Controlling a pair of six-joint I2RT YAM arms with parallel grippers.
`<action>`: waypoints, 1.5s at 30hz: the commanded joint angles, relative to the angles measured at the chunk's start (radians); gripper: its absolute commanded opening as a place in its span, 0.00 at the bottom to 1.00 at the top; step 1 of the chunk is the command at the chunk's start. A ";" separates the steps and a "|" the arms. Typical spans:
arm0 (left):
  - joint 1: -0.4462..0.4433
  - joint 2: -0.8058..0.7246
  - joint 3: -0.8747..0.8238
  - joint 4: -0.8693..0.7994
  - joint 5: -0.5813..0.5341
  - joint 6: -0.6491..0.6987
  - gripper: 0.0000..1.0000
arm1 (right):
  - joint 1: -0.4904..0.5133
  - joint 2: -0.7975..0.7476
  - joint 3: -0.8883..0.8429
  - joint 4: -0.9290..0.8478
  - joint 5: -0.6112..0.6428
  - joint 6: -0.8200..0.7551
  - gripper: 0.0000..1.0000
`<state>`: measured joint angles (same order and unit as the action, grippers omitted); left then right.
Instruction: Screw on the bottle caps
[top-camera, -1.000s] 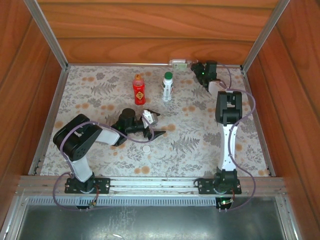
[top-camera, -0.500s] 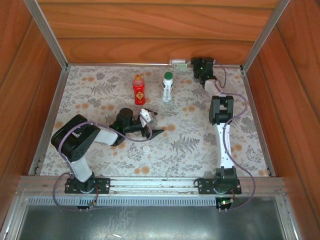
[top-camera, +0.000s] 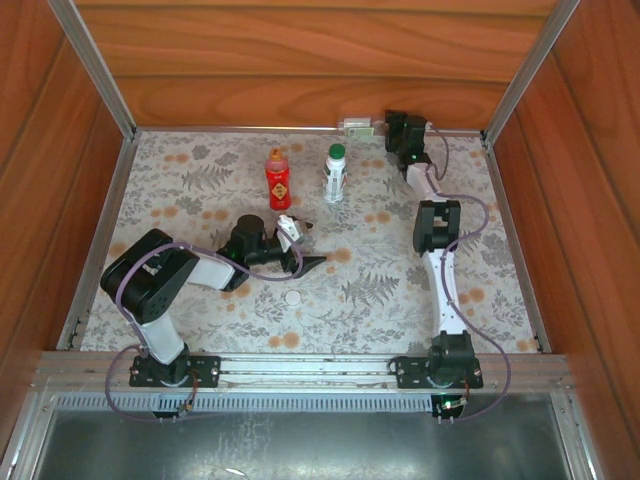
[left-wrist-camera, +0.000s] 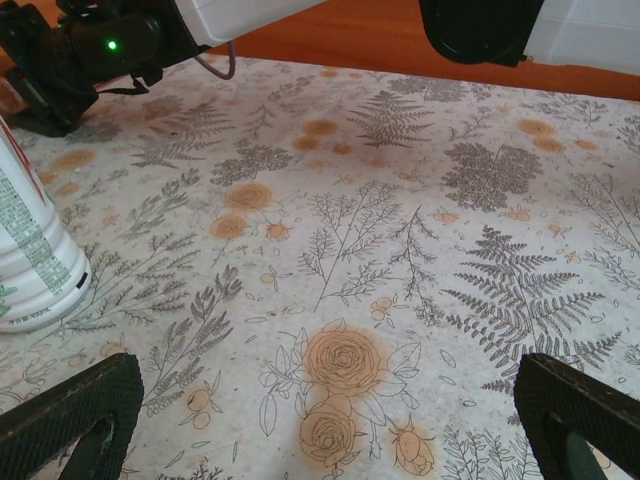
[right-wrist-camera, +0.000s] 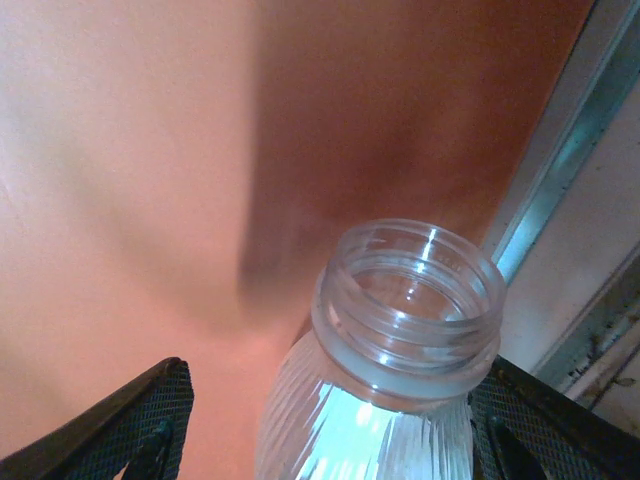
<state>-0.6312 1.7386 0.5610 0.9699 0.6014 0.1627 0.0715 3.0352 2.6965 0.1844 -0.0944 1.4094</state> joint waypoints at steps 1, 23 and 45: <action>0.011 -0.025 -0.009 0.004 0.020 -0.021 1.00 | -0.005 0.070 0.028 -0.003 0.036 0.027 0.76; 0.033 0.001 0.016 0.004 0.042 -0.073 1.00 | -0.025 0.116 0.054 0.125 0.020 -0.033 0.44; 0.034 -0.040 -0.009 0.004 0.049 -0.084 1.00 | -0.033 -0.406 -0.887 0.715 -0.127 -0.191 0.37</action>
<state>-0.6022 1.7344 0.5613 0.9688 0.6270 0.0898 0.0498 2.6884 1.8961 0.7803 -0.1951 1.2816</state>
